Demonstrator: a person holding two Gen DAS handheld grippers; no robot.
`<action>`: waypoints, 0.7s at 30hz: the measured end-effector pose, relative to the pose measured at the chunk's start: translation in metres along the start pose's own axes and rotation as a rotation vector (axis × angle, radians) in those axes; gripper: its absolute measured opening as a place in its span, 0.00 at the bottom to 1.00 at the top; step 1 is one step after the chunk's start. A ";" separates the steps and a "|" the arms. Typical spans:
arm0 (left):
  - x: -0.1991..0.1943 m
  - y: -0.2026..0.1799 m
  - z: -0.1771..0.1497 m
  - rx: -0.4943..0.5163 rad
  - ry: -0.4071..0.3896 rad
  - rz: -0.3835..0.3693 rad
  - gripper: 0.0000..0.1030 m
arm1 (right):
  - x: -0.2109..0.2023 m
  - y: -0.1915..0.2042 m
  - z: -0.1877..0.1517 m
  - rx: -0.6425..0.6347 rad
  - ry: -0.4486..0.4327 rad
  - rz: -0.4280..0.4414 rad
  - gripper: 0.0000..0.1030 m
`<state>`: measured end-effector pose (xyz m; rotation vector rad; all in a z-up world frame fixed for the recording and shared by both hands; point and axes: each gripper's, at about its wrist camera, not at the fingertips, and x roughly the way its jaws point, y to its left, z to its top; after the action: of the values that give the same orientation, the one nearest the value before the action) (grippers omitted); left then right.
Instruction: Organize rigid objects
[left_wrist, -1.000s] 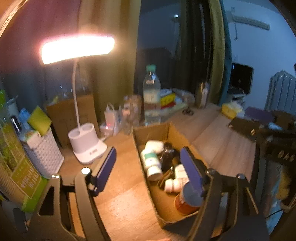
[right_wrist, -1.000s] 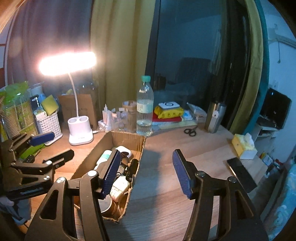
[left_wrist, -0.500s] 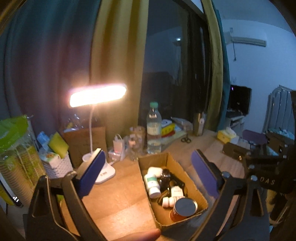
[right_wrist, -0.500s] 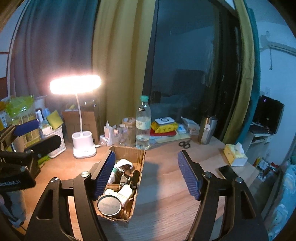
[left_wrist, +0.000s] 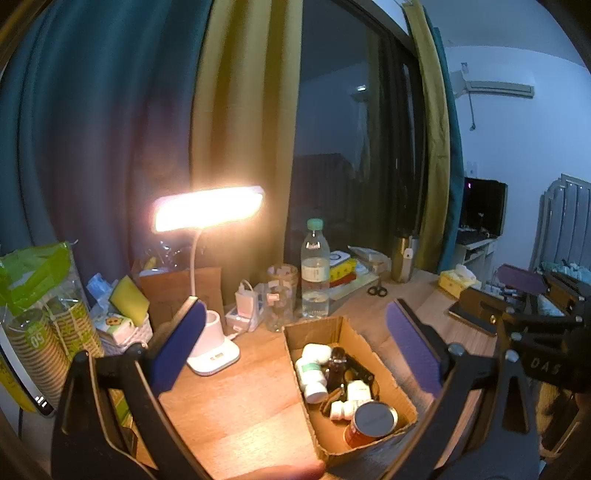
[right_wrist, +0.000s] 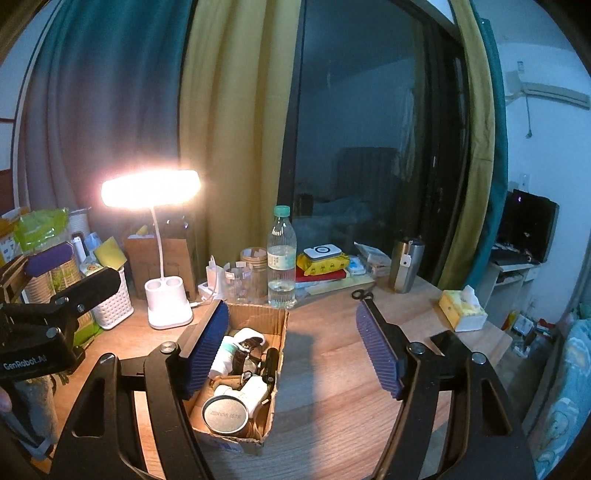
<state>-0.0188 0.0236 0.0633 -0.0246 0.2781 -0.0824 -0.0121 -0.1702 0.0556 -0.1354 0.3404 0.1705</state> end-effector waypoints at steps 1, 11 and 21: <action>0.001 -0.001 -0.001 0.003 0.003 0.000 0.96 | 0.001 0.000 0.000 0.001 0.002 -0.001 0.73; 0.004 -0.004 -0.002 0.014 0.015 -0.006 0.96 | 0.004 -0.003 -0.002 0.010 0.009 -0.005 0.73; 0.006 -0.003 -0.004 0.004 0.018 0.004 0.96 | 0.005 -0.005 -0.002 0.012 0.011 -0.005 0.73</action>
<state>-0.0141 0.0204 0.0574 -0.0198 0.2962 -0.0796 -0.0074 -0.1743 0.0522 -0.1257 0.3524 0.1624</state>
